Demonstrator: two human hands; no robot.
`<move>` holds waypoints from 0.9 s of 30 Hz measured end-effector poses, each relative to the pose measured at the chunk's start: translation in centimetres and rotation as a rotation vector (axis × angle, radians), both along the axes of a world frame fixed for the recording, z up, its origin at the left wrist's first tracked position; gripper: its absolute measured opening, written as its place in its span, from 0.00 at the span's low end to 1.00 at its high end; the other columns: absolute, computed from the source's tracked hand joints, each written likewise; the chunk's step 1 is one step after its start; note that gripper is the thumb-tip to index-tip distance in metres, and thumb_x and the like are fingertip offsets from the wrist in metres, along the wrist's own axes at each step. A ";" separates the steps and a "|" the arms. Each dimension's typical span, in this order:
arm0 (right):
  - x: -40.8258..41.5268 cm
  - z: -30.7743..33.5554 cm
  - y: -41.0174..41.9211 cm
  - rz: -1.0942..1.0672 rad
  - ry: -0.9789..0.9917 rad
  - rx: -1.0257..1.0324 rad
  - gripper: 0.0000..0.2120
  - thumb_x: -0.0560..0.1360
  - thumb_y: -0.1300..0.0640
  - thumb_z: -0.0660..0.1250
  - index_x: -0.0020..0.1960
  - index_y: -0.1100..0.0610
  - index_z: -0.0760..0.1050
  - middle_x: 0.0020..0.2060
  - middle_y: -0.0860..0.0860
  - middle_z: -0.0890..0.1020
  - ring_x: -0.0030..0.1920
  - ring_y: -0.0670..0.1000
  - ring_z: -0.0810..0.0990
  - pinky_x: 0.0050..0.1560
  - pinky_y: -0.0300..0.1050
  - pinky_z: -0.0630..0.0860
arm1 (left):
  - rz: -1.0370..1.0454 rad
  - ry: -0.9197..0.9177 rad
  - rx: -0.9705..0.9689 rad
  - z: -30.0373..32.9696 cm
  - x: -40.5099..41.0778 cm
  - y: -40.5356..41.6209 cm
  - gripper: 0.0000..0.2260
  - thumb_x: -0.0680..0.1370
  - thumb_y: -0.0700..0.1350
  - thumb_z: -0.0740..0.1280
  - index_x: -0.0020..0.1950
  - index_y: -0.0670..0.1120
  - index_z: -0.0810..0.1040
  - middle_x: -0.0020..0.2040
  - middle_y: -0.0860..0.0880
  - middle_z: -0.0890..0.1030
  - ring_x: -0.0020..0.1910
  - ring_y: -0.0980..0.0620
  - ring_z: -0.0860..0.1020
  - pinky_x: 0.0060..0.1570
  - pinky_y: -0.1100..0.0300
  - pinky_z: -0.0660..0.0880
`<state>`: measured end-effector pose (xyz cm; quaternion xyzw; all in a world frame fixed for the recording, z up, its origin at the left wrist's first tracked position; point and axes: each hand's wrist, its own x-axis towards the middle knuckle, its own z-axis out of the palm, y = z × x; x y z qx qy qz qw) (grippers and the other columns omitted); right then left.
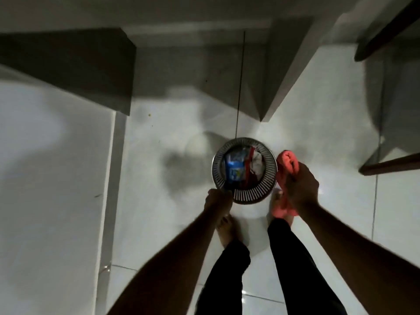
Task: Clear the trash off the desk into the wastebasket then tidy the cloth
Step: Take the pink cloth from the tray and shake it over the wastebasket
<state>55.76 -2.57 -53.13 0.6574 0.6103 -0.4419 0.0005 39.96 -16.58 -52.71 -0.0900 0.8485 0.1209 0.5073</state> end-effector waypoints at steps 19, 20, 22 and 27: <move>-0.9 35.8 1.9 -0.175 0.483 -0.087 0.12 0.75 0.70 0.63 0.54 0.58 0.78 0.43 0.63 0.85 0.41 0.62 0.84 0.40 0.53 0.81 | 0.480 -0.181 0.404 34.7 -2.4 3.4 0.11 0.80 0.37 0.55 0.57 0.39 0.75 0.55 0.34 0.81 0.46 0.35 0.84 0.30 0.53 0.83; -0.8 38.0 2.1 -0.202 0.501 -0.070 0.09 0.76 0.68 0.64 0.53 0.58 0.78 0.43 0.63 0.85 0.42 0.64 0.84 0.41 0.58 0.82 | 0.476 -0.189 0.421 36.8 -2.5 3.8 0.11 0.80 0.36 0.55 0.57 0.39 0.75 0.53 0.34 0.82 0.43 0.36 0.84 0.30 0.53 0.83; -0.6 42.0 2.7 -0.268 0.512 0.019 0.05 0.76 0.61 0.68 0.52 0.55 0.78 0.42 0.60 0.85 0.44 0.65 0.84 0.44 0.64 0.82 | 0.459 -0.196 0.412 40.3 -2.8 4.8 0.08 0.79 0.35 0.56 0.52 0.38 0.75 0.48 0.34 0.83 0.41 0.37 0.84 0.30 0.53 0.83; -3.5 50.6 7.2 -0.146 0.573 0.337 0.11 0.71 0.42 0.69 0.52 0.43 0.77 0.39 0.42 0.85 0.37 0.43 0.84 0.32 0.33 0.77 | 0.455 -0.131 0.431 44.7 -2.4 5.7 0.05 0.79 0.35 0.59 0.48 0.37 0.74 0.43 0.37 0.82 0.40 0.40 0.84 0.30 0.56 0.83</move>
